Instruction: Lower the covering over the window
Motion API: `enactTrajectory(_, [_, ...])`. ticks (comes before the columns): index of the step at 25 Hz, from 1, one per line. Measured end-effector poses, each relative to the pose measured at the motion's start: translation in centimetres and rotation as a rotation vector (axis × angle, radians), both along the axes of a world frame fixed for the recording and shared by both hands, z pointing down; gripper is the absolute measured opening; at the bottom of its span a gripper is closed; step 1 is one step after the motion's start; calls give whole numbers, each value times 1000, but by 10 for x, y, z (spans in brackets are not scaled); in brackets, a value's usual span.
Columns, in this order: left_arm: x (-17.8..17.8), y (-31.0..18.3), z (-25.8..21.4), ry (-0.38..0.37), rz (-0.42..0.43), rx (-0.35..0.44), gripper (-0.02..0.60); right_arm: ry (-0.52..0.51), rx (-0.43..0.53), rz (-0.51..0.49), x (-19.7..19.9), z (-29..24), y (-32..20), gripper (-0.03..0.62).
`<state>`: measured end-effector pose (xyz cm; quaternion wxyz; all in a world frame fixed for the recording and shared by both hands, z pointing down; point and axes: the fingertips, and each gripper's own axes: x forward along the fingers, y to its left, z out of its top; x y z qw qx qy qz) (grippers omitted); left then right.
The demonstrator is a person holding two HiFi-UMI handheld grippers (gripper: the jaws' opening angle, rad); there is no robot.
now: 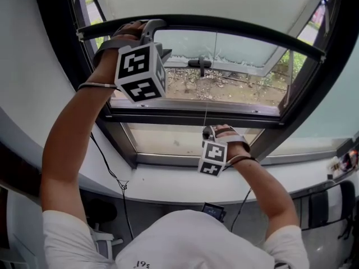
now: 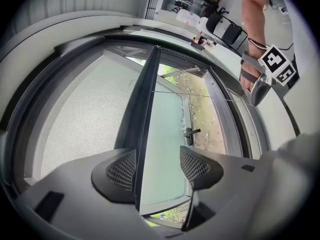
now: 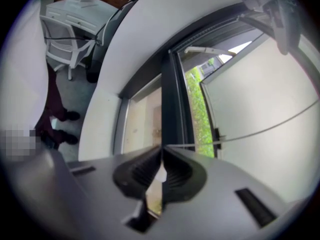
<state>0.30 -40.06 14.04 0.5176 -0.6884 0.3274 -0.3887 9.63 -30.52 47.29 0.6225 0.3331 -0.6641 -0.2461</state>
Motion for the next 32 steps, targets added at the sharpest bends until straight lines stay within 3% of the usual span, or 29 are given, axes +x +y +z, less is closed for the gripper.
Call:
enactTrajectory(7, [-1, 3, 14, 3, -8, -69, 267, -34, -19, 25, 3, 13, 6, 29])
enactTrajectory(22, [-1, 3, 16, 24, -13, -55, 267, -109, 22, 67, 4, 15, 7, 29])
enactTrajectory(32, [-1, 4, 21, 20, -27, -92, 267, -134, 22, 80, 3, 17, 12, 29])
